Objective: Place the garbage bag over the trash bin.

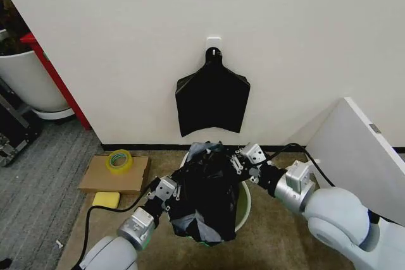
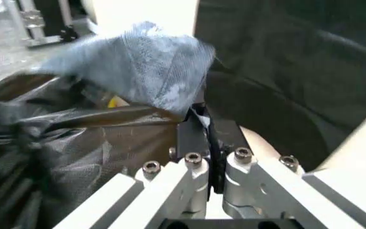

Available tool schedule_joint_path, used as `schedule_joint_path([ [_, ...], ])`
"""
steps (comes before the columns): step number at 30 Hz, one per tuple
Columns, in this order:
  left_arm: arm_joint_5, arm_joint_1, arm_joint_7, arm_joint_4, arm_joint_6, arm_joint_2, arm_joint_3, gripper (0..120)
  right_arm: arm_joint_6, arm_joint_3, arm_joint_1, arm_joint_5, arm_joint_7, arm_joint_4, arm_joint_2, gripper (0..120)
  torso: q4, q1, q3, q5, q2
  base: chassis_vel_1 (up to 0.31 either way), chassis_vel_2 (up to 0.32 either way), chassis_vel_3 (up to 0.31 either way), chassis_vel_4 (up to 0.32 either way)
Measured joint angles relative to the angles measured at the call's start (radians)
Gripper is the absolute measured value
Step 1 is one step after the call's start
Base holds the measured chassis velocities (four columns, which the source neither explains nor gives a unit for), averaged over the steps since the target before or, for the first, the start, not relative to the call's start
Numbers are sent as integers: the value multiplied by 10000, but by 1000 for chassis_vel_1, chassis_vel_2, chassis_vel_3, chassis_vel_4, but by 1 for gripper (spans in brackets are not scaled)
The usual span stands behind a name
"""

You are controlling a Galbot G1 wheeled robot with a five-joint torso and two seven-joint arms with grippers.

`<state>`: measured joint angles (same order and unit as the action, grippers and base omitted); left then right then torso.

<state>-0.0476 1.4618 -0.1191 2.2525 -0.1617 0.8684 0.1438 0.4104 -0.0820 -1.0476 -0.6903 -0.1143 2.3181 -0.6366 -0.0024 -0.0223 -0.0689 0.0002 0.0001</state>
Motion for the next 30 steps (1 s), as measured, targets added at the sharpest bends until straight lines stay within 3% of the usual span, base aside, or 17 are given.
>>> schedule_joint_path([
  [9,-105,-13,70,-47,566,20,67,0,-36,-129,-58,343,204,-1045,220,0,1,-1,0,1,0,0,0,0,0],
  [17,-1270,-225,-728,-190,346,243,378,0,-385,-321,-488,497,647,-1205,678,0,-1,-1,0,0,0,0,0,0,0],
  [26,-2667,-281,-1311,-222,-15,411,505,0,-1171,-359,-590,-267,1008,-1575,611,0,0,-1,0,1,0,0,0,0,0],
  [30,-3909,-340,-1471,56,-317,460,603,0,-1625,-388,-660,-393,1365,-1624,465,1,1,0,0,2,0,0,0,0,0],
])
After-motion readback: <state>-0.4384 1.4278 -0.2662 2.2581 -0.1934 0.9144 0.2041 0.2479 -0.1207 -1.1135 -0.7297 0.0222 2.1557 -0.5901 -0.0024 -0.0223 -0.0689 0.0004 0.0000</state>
